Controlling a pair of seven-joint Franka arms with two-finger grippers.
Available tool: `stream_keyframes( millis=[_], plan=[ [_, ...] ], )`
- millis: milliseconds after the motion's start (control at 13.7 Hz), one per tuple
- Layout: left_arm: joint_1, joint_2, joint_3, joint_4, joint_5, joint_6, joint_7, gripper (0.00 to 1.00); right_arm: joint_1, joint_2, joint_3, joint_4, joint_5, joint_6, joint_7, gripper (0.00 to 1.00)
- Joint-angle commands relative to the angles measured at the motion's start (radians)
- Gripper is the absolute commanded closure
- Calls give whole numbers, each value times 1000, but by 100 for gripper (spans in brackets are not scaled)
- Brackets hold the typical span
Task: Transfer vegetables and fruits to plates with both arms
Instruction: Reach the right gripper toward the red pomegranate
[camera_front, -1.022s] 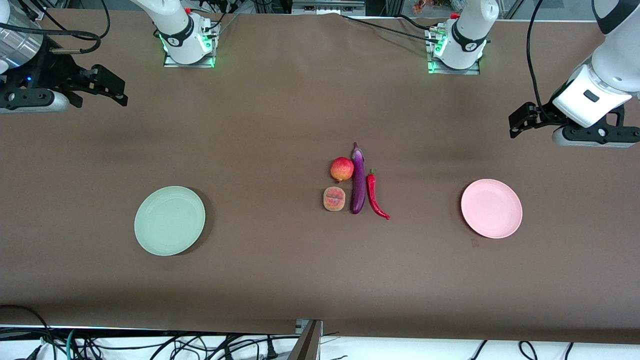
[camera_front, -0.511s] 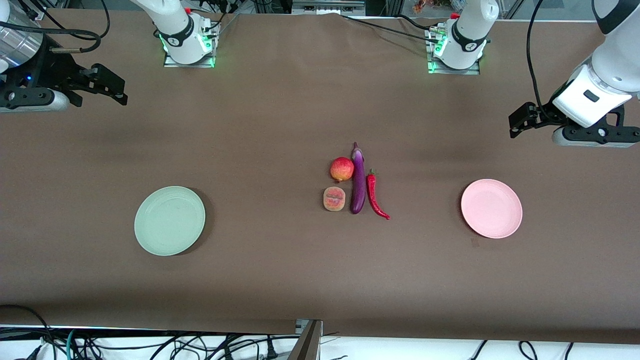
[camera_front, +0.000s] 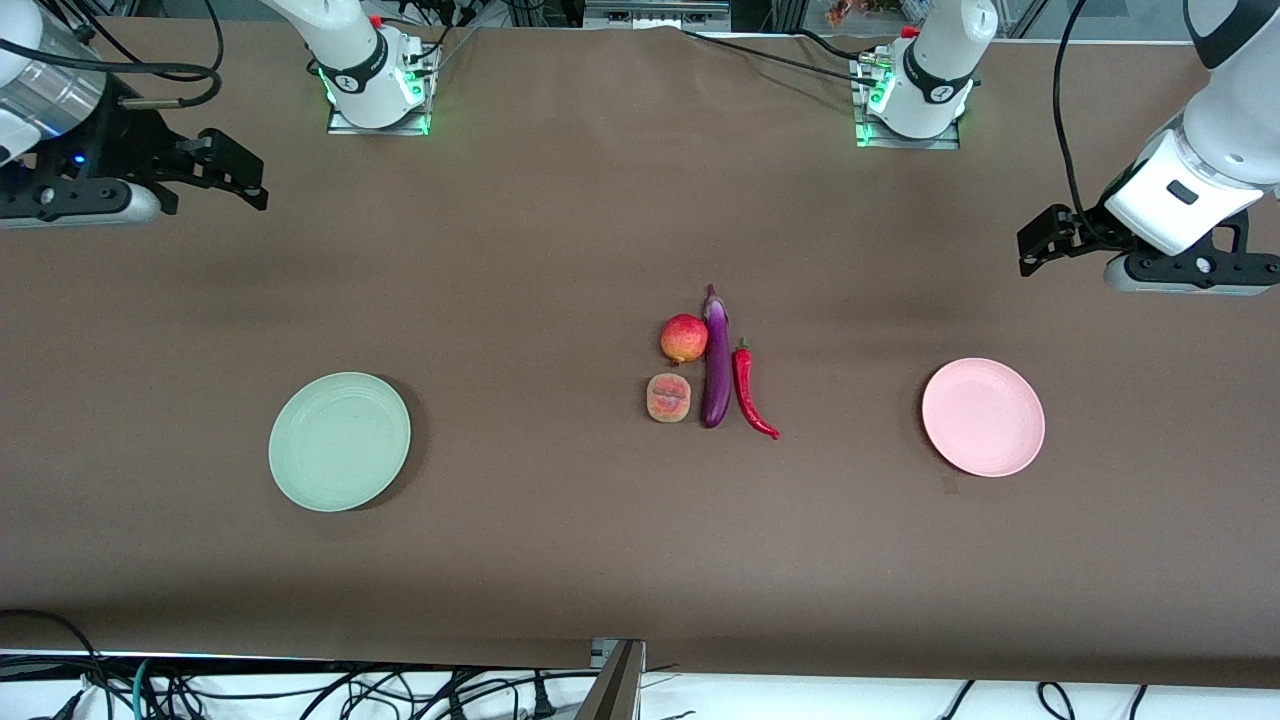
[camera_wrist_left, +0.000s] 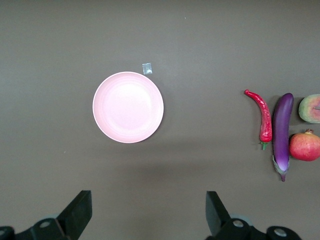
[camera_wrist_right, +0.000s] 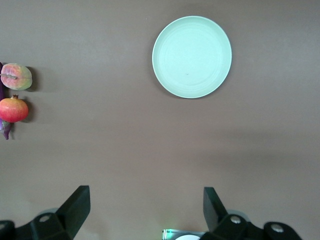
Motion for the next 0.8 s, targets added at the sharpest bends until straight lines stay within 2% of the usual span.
stream_keyframes(
  millis=[0,292,730],
  plan=[
    [-3,17,3,38,-8,-26,15,0,93,68,4,-6,5,68,144,0],
    [-3,19,3,39,-8,-26,15,0,277,242,4,0,11,301,470,0],
    [-3,17,3,39,-6,-26,12,0,518,542,4,10,9,761,972,0]
  ],
)
